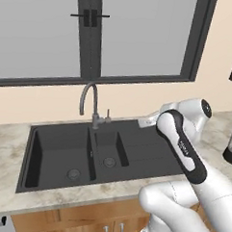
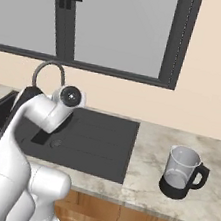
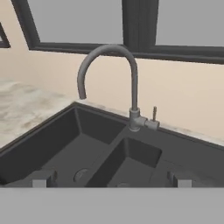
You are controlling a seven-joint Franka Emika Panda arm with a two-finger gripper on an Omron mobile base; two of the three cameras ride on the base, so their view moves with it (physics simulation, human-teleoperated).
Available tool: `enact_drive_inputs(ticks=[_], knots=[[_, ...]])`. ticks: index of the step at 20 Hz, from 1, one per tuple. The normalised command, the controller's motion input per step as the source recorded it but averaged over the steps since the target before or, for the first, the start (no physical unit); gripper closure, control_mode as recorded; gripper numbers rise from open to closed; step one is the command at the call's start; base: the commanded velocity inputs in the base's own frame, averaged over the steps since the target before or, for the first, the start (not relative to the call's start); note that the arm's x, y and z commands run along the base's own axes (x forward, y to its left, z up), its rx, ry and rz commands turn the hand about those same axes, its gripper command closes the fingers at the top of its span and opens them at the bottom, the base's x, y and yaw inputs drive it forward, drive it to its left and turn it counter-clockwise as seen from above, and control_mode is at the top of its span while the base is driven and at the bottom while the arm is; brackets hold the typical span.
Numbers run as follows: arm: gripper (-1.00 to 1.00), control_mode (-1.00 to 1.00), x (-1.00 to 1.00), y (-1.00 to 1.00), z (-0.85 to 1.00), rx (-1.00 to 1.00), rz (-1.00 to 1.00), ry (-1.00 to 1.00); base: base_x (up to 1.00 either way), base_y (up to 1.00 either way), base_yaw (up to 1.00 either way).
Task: Turn on the sink faucet and place the jug under the water for a few seconds to fill it up.
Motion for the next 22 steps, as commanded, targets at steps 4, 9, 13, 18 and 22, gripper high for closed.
enact_drive_inputs(ticks=[4, 9, 13, 18, 22], knots=[[-1.00, -1.00, 0.54, 0.00, 0.00, 0.03, 0.00, 0.00, 0.00, 0.00, 0.00], [-1.00, -1.00, 0.28, 0.10, -0.08, 0.01, 0.00, -0.07, 0.00, 0.00, 0.00], [-1.00, -1.00, 0.28, 0.25, -0.02, 0.00, 0.00, -0.13, 0.00, 0.00, 0.00], [-1.00, -1.00, 0.52, 0.38, -0.10, 0.00, 0.05, -0.04, 0.00, 0.00, 0.00], [-1.00, -1.00, 0.38, 0.20, -0.23, 0.00, 0.15, -0.10, 0.00, 0.00, 0.00]])
